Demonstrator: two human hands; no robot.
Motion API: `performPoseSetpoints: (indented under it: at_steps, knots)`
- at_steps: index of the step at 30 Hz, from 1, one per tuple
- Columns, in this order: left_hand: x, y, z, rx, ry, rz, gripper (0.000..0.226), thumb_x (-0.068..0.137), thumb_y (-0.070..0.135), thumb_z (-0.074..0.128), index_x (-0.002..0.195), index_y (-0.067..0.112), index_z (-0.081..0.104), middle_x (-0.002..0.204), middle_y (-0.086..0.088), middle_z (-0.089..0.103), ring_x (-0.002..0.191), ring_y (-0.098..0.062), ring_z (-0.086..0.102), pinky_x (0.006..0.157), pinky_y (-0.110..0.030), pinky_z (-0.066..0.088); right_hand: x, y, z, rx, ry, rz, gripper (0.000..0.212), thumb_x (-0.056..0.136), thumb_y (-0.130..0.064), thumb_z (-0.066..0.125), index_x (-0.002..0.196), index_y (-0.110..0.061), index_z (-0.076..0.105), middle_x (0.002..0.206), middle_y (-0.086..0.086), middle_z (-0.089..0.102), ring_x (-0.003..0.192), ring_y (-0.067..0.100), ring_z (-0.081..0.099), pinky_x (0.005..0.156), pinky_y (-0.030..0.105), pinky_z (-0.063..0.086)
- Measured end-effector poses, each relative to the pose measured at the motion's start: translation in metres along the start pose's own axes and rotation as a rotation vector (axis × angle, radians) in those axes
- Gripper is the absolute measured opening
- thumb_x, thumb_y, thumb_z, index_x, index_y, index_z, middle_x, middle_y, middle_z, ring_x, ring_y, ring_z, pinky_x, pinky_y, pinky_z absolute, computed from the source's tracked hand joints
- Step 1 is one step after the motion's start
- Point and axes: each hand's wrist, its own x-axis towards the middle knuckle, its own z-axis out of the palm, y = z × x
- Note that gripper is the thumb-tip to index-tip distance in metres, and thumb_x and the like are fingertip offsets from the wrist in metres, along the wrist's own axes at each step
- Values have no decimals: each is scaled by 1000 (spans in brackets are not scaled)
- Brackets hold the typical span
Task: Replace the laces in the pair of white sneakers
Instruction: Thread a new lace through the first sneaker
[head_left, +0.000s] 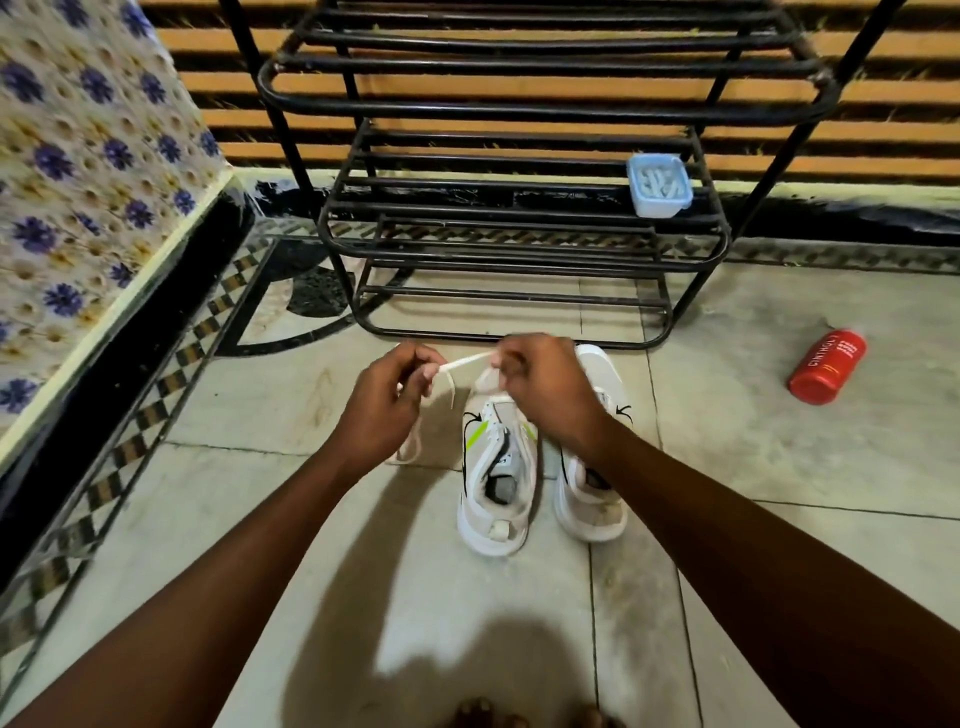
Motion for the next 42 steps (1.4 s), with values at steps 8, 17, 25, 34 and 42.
performPoseSetpoints:
  at_steps: [8, 17, 25, 34, 42]
  knots:
    - [6, -8, -43, 98, 258, -133, 15, 100, 12, 64, 94, 21, 75, 96, 4, 76, 81, 0, 65, 73, -12, 47, 4, 38, -34, -127, 78, 360, 15, 88, -22, 66, 83, -12, 75, 82, 4, 74, 87, 24, 69, 74, 25, 47]
    - [0, 39, -55, -2, 105, 54, 10, 94, 8, 71, 93, 16, 77, 87, 7, 75, 81, -8, 63, 78, -21, 46, 5, -53, 15, 113, -240, 86, 61, 77, -39, 84, 132, -23, 62, 123, -10, 63, 115, 3, 54, 96, 23, 44]
    - [-8, 33, -62, -22, 159, 57, 7, 90, 12, 79, 92, 19, 77, 89, 7, 75, 84, -26, 64, 79, -33, 51, -9, -49, 25, 305, -307, -21, 11, 88, -11, 70, 79, -4, 74, 96, 11, 68, 95, 23, 63, 87, 36, 47]
    - [-8, 47, -60, -87, 115, 41, 9, 92, 6, 75, 91, 14, 77, 89, 2, 77, 88, -22, 70, 84, -35, 54, -38, -32, 26, -236, -322, 88, 48, 89, -40, 64, 134, -28, 52, 130, -4, 46, 127, 23, 37, 97, 44, 37]
    - [-15, 60, -69, -20, 65, 89, 4, 91, 12, 78, 93, 14, 78, 88, 3, 76, 76, -21, 63, 76, -32, 52, -28, -61, 31, 123, -170, -76, 13, 96, -17, 62, 85, -18, 68, 96, -6, 56, 102, 22, 51, 89, 36, 36]
